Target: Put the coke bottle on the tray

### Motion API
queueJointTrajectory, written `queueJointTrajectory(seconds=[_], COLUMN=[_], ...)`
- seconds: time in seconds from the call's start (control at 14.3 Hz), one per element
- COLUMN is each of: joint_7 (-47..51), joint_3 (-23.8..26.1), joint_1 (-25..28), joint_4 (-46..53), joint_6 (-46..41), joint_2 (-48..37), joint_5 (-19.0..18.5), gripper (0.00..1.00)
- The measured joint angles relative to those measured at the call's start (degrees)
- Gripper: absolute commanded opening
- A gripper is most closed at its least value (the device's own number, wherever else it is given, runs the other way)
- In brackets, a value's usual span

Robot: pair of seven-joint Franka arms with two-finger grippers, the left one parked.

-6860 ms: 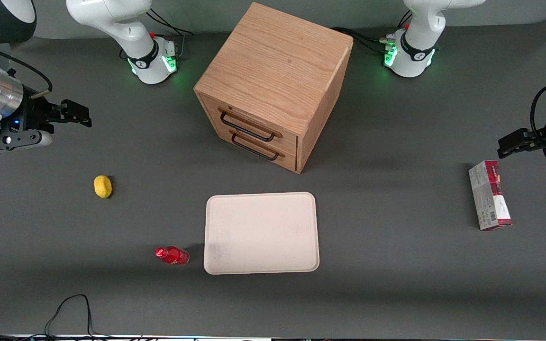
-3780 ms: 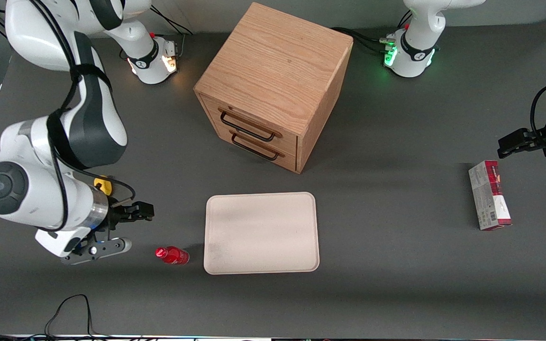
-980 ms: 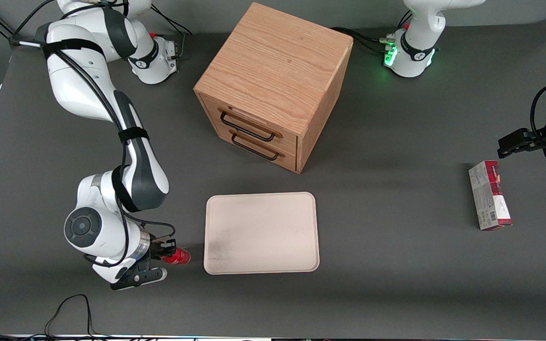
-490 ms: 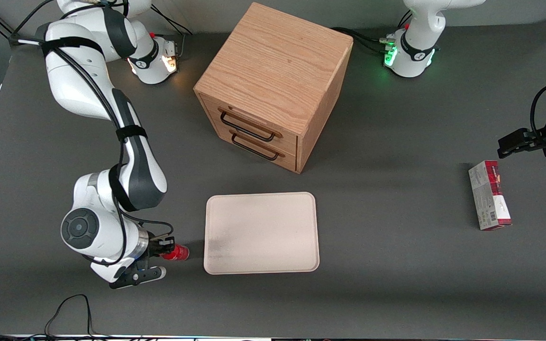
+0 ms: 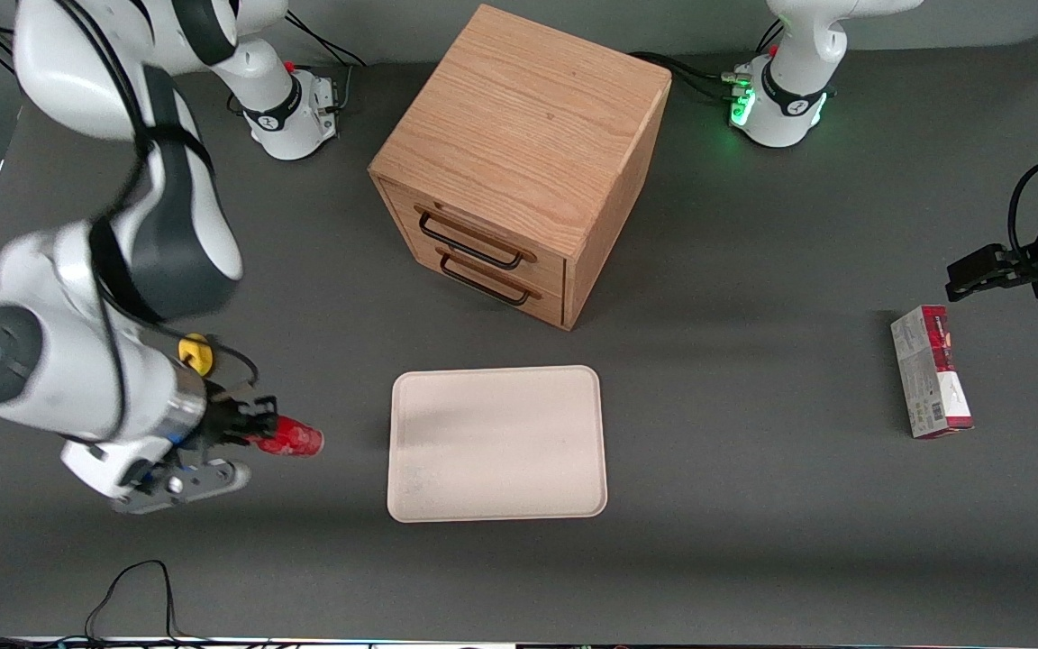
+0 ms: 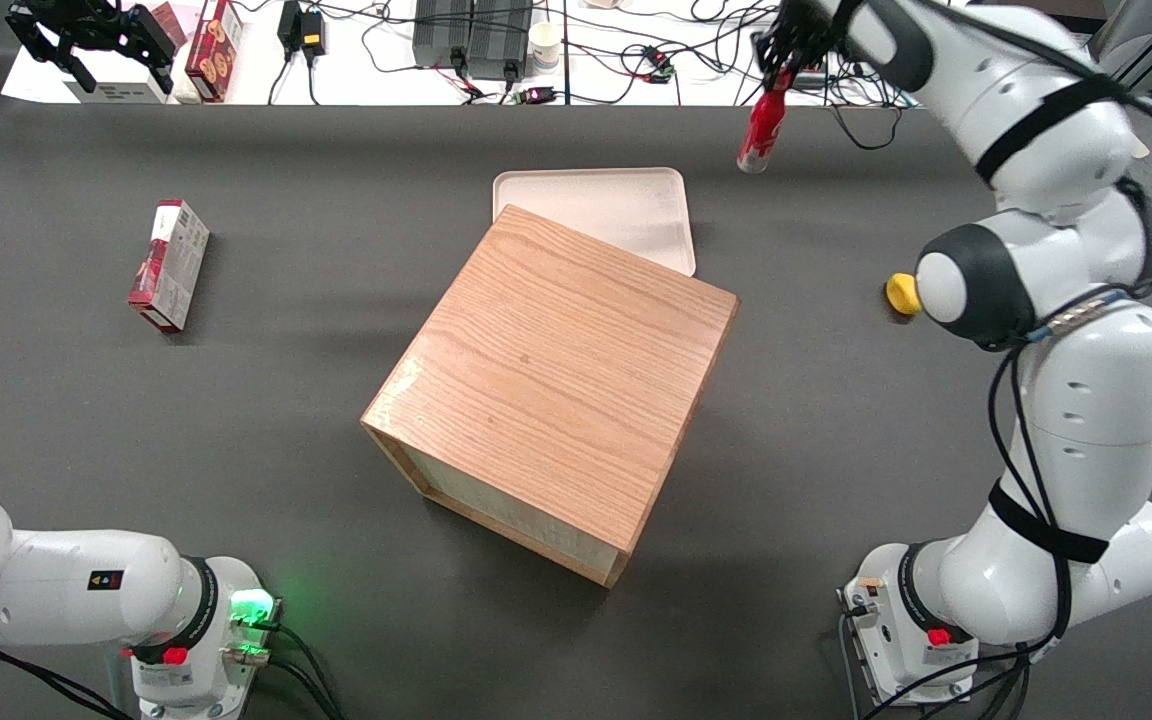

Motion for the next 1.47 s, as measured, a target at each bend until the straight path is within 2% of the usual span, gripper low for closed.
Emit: queueJointTrajectory(seconds=[0.14, 0.28, 0.63, 0.84, 1.19, 1.47], joint_7=[0.00, 0.00, -0.03, 0.25, 5.34, 7.33], joint_3=[0.00, 0.01, 0.04, 0.64, 3.14, 3.36], joint_1=[0.01, 0.00, 0.00, 0.42, 2.29, 3.94], joint_4=[-1.42, -4.86, -9.03, -8.67, -3.67, -2.20], joint_6=[-4.50, -5.41, -4.95, 0.87, 11.38, 17.01], joint_2=[-4.54, -7.98, -9.37, -6.59, 4.05, 9.31], joint_5=[0.00, 0.00, 0.00, 0.02, 0.02, 0.02], gripper=[0.00, 0.00, 0.00, 0.00, 0.00, 0.00])
